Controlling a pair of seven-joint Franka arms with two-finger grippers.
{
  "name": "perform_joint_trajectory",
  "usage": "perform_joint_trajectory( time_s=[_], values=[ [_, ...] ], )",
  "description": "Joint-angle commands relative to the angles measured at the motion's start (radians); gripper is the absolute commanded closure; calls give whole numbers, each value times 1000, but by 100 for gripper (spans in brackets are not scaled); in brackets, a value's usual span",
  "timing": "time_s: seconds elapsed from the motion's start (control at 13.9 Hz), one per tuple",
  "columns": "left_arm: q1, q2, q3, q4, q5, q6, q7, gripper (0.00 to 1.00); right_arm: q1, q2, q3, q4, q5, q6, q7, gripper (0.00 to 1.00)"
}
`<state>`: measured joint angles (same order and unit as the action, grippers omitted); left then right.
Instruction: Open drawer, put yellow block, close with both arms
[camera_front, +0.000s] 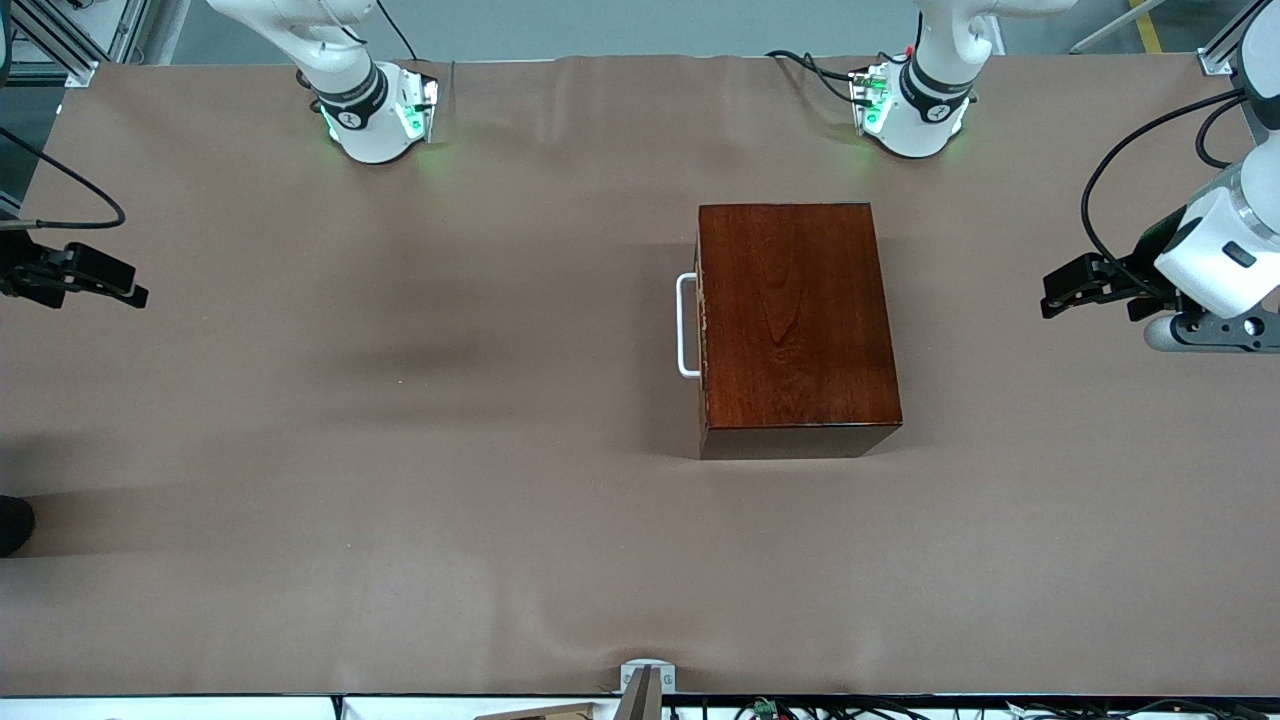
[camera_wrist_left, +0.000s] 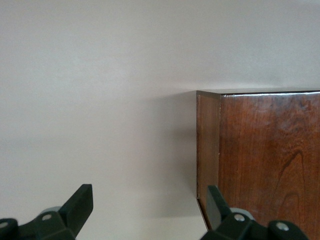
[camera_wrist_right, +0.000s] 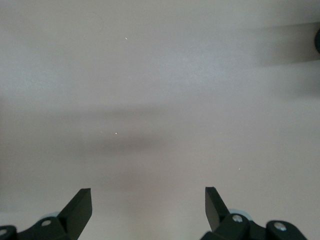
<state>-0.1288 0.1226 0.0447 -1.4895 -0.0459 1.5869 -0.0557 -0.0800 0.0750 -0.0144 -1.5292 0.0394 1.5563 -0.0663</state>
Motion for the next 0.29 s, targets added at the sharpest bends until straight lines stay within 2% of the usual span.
perform_joint_trajectory(
  time_s=[0.0,0.22],
  values=[
    [3,-24,-3,-21,23,-2,-1,0,-3,2,8,14,16,-13,16,0],
    [6,-21,-3,-21,23,-1,0,0,-3,2,8,14,16,-16,16,0]
  ],
)
